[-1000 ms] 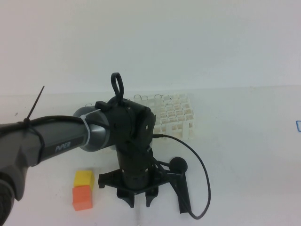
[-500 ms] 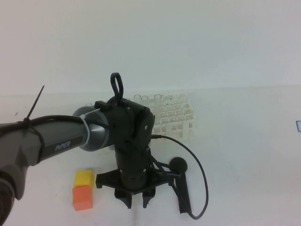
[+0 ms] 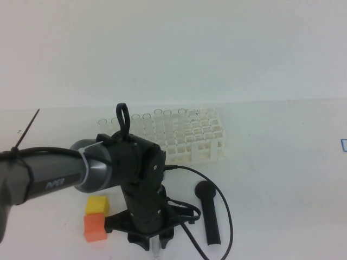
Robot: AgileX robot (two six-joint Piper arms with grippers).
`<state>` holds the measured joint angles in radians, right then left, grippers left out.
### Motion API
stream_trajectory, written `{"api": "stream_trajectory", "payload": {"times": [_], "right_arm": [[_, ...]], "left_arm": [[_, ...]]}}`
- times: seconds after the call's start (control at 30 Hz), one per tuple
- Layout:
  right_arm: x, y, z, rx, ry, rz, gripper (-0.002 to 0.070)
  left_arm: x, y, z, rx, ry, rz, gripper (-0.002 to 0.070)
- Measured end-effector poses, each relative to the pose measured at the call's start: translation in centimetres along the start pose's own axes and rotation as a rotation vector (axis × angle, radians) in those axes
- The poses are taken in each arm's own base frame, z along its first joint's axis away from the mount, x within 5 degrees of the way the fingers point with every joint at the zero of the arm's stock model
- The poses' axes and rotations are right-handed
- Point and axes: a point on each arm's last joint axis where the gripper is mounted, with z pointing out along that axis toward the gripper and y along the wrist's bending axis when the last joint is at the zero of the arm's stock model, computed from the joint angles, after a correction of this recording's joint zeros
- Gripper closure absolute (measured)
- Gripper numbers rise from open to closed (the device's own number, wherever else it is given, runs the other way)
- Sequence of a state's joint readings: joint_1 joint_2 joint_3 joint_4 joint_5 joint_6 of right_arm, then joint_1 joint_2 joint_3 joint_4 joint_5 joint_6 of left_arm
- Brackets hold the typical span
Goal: Place the test tubes
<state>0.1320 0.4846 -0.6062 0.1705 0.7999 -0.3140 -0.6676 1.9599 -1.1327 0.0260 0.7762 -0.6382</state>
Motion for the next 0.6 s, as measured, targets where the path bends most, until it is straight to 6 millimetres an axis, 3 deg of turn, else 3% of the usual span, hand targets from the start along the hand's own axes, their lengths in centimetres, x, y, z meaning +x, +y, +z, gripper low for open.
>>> {"api": "stream_trajectory", "payload": {"times": [0.13, 0.3, 0.47, 0.6], "right_arm": [[0.0, 0.0, 0.0, -0.004, -0.001, 0.004, 0.0678], [0.0, 0.1, 0.0, -0.012, -0.004, 0.011, 0.0678], [0.0, 0.1, 0.0, -0.015, -0.005, 0.013, 0.0678], [0.0, 0.1, 0.0, -0.015, -0.005, 0.013, 0.0678]], "left_arm": [[0.0, 0.2, 0.1, -0.015, -0.009, 0.043, 0.0444], [0.0, 0.2, 0.1, -0.016, -0.005, 0.120, 0.0673], [-0.2, 0.4, -0.1, -0.050, -0.007, 0.165, 0.0676], [-0.4, 0.2, -1.7, -0.030, -0.032, 0.258, 0.0676]]}}
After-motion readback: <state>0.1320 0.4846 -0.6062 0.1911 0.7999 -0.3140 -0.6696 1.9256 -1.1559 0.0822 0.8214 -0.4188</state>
